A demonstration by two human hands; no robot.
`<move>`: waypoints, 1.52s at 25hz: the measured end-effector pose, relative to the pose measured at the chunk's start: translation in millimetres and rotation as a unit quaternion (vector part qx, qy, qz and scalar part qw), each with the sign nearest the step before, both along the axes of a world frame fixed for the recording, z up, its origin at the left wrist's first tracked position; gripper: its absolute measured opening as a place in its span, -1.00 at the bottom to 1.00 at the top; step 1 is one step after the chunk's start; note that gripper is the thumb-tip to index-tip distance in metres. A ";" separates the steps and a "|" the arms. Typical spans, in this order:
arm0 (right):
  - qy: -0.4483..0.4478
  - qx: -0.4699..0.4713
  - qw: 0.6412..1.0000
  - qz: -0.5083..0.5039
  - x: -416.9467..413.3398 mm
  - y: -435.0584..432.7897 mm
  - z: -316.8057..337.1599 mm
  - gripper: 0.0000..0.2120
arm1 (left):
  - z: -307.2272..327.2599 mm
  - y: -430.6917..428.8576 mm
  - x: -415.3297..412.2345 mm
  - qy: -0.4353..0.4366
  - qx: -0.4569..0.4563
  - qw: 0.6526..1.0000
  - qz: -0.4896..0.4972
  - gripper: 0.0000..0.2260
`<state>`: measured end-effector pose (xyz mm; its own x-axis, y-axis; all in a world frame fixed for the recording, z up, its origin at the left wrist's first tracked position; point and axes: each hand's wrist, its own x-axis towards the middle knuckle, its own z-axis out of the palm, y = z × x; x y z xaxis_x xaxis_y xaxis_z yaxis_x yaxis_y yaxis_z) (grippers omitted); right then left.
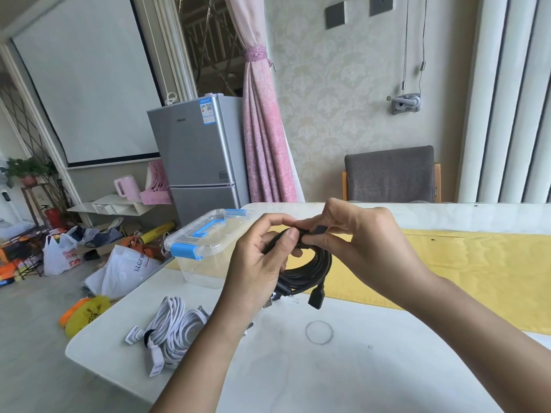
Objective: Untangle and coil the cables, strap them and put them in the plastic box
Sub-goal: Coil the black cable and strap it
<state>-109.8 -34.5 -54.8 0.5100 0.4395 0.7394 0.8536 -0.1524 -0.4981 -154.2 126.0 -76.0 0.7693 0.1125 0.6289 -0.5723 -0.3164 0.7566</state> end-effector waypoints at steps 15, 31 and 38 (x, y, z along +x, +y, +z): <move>0.363 0.200 0.898 0.148 10.9 -3.3 7.2 -0.84 | -3.7 -10.7 5.8 -0.057 0.023 0.998 0.030 -0.87; 0.405 0.169 0.881 0.177 17.5 -7.6 5.2 -0.73 | 1.7 -8.5 2.4 -0.065 0.036 0.997 -0.006 -0.86; 0.230 0.146 0.959 0.079 6.5 -3.2 6.3 -0.92 | 1.8 -9.3 4.4 -0.055 -0.004 0.998 0.017 -0.91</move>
